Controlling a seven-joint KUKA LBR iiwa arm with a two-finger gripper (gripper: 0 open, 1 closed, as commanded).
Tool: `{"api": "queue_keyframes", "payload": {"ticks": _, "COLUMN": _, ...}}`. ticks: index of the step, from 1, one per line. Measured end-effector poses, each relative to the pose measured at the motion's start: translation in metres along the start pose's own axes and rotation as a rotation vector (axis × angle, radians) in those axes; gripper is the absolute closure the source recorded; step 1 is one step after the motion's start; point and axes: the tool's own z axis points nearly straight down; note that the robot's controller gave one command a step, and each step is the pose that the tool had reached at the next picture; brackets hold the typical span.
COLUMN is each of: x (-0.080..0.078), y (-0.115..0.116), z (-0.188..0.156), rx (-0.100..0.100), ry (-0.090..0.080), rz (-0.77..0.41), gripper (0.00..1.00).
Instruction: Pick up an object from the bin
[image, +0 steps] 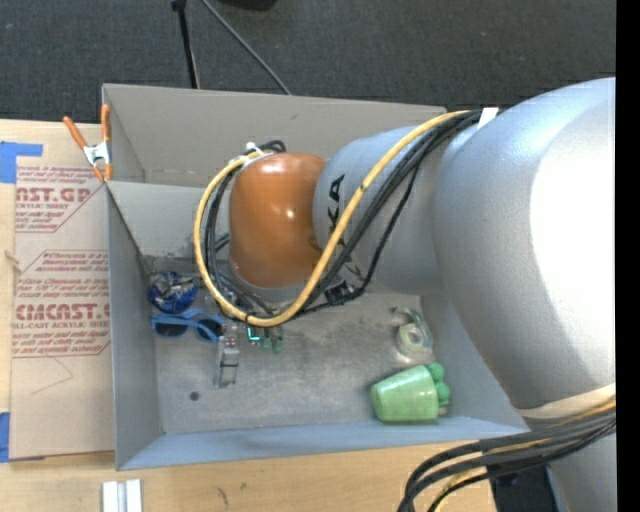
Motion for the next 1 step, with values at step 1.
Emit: {"api": "queue_keyframes", "payload": {"ticks": 1, "x": -0.044, "y": -0.0077, "z": 0.057, "rx": 0.002, "ry": -0.006, "rz": -0.053, "gripper": 0.0}}
